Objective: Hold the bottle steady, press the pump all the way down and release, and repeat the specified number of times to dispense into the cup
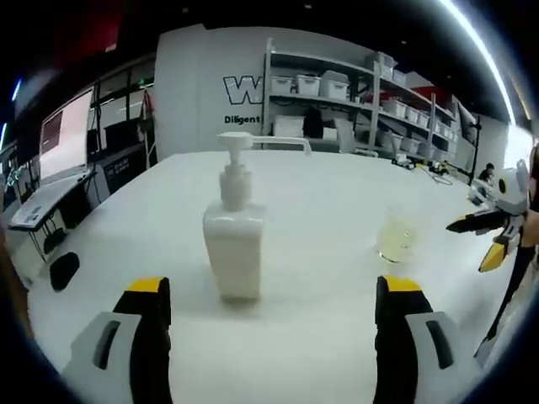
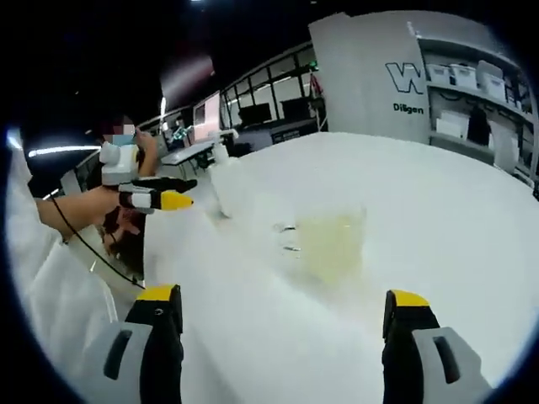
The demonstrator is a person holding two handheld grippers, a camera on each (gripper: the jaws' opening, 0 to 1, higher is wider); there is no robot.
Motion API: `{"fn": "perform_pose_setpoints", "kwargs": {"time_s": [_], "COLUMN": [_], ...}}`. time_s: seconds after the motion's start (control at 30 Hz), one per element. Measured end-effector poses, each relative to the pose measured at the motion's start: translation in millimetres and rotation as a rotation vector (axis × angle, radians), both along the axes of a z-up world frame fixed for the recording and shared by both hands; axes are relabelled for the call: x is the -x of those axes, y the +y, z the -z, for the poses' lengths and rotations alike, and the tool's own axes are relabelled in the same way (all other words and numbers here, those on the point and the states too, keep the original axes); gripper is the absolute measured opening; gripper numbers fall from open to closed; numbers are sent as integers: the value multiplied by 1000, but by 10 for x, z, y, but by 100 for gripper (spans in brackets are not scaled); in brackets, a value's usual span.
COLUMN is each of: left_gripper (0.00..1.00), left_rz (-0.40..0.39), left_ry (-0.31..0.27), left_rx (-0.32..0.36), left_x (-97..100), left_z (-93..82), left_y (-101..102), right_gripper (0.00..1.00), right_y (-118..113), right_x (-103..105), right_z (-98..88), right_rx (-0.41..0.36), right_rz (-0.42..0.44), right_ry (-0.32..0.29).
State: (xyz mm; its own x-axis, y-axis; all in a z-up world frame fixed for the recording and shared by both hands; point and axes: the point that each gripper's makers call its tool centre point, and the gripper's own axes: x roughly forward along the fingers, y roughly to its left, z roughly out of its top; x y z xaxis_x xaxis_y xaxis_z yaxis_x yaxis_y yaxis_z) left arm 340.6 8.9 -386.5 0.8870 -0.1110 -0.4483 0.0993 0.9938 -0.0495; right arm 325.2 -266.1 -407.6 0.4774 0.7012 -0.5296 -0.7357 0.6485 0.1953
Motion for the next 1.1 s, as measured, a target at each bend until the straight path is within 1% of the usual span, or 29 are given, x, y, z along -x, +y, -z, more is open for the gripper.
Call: {"fn": "perform_pose_setpoints", "kwargs": {"time_s": [0.03, 0.1, 0.13, 0.17, 0.2, 0.23, 0.27, 0.3, 0.33, 0.37, 0.4, 0.43, 0.47, 0.5, 0.53, 0.57, 0.6, 0.63, 0.67, 0.7, 0.77, 0.8, 0.83, 0.87, 0.93, 1.0, 1.03, 1.07, 1.1], "left_gripper": [99, 99, 98, 99, 98, 98, 98, 98, 98, 98, 98, 98, 98, 98, 98, 97, 98, 98, 97, 98, 97, 98, 97, 97, 97, 97, 97, 96, 96], "left_rz": [-1, -1, -3, -3, -5, -6, -6, -6, -10, -9, -1, -3, 7, 11, 14, 25, 23, 31, 29, 21, 26, 21, 21, 22, 23, 17, 14, 16, 4], "left_ry": [3, -3, -4, -5, -6, -10, -10, -7, -10, -13, -14, -13, -8, -9, -5, 1, 11, 9, 13, 11, 17, 16, 21, 23, 18, 12, 10, 2, -1], "left_rx": [-4, -6, -4, -6, -3, -2, -5, -5, 0, -1, -4, -2, 1, -10, -10, 6, -8, -22, -7, 13, -16, -2, 8, -8, -9, -18, -19, -13, -17], "left_x": [4, 7, 8, 10, 13, 18, 22, 36, 45, 54, 69, 79, 96, 108, 122, 136, 150, 157, 168, 173, 187, 199, 216, 229, 242, 230, 227, 222, 231], "left_z": [4, -4, -7, -7, -9, -16, -19, -18, -25, -30, -33, -35, -26, -20, -16, -9, 6, 8, 12, 10, 24, 26, 25, 27, 4, -8, -11, -28, -61], "left_y": [2, 0, 3, 5, 4, 6, 8, 14, 17, 16, 5, 11, -1, 5, 8, -15, 3, 4, -1, -7, 16, 15, -1, 6, 6, 15, 20, 15, 11], "right_gripper": [99, 99, 99, 100, 99, 99, 99, 98, 99, 99, 97, 98, 98, 98, 97, 95, 96, 95, 94, 95, 93, 93, 93, 93, 91, 92, 91, 92, 91], "right_y": [-1, -23, -12, -48, -33, -16, -56, -16, -21, -40, -11, -27, -21, -19, -27, -25, -27, -22, -38, -62, -42, -80, -70, -63, -36, -10, -5, 12, 43], "right_x": [6, -24, -13, -68, -44, -12, -75, -14, -38, -58, -13, -30, -15, -11, -9, 3, -3, 14, 23, 0, 34, 10, 15, 11, 17, -5, -8, -17, -6], "right_z": [-6, -38, -48, -70, -65, -52, -76, -75, -94, -98, -89, -88, -77, -73, -68, -74, -83, -83, -63, -56, -44, -30, -44, -54, -55, -52, -52, -83, -94], "right_rx": [7, -2, -10, 4, -1, -18, 27, -5, -31, -10, -18, -13, -6, -19, -11, -11, -20, -20, -6, 6, -11, 7, 0, -10, -8, -7, -11, -21, -19], "right_rz": [-9, 7, -2, 18, 5, 9, 8, -4, 33, 24, 0, 16, 2, 11, 12, 5, 18, 10, 7, 13, -6, 16, 9, 17, 4, 4, 4, 14, -4], "right_ry": [-14, -8, -1, -34, -19, 22, -56, -14, -1, -28, -10, -21, -24, -10, -13, -16, -12, -10, -8, -27, -5, -12, -18, -13, -18, -28, -22, -33, -39]}}
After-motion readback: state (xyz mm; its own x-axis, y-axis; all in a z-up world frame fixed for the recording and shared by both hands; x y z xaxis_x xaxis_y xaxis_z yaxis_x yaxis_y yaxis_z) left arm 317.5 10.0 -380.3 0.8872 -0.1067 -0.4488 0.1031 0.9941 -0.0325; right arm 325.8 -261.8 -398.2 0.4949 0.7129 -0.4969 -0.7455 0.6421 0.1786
